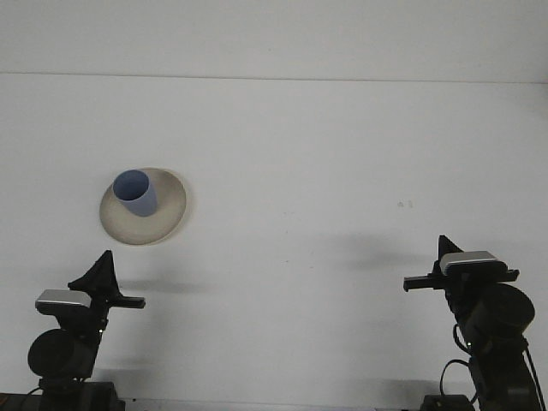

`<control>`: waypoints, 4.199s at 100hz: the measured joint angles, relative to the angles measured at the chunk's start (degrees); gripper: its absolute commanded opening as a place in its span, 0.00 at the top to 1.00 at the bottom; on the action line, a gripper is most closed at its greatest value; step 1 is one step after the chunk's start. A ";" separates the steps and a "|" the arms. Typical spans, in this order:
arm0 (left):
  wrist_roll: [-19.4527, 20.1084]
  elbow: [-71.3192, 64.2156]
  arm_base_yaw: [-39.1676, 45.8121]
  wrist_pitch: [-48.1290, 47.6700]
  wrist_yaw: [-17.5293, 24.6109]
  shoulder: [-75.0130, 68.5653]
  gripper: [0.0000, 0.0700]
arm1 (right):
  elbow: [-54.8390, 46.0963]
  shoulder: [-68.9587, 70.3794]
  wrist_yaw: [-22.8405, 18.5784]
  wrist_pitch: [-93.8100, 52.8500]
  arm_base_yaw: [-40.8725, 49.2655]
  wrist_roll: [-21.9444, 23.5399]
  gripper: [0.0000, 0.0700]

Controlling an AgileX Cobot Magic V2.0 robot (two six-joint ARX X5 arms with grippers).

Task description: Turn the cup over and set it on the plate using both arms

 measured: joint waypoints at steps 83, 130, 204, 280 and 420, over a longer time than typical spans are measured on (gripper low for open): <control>0.02 -9.18 0.00 8.63 -0.79 -5.27 0.98 | 0.00 0.00 0.02 0.02 0.00 0.02 1.00; 0.00 -9.18 0.00 8.63 -0.76 -5.27 0.98 | 0.00 0.00 0.00 0.02 0.00 0.02 1.00; 0.00 -9.16 0.00 8.63 -0.79 -5.27 0.98 | 0.00 -1.07 0.00 0.00 0.00 0.02 1.00; 0.00 -9.18 0.00 8.61 -0.79 -5.27 0.98 | -19.91 -29.29 0.02 4.55 -1.44 0.02 1.00; 0.00 -9.16 0.00 8.61 -0.76 -5.27 0.98 | -33.94 -31.69 1.57 22.49 -1.66 0.55 1.00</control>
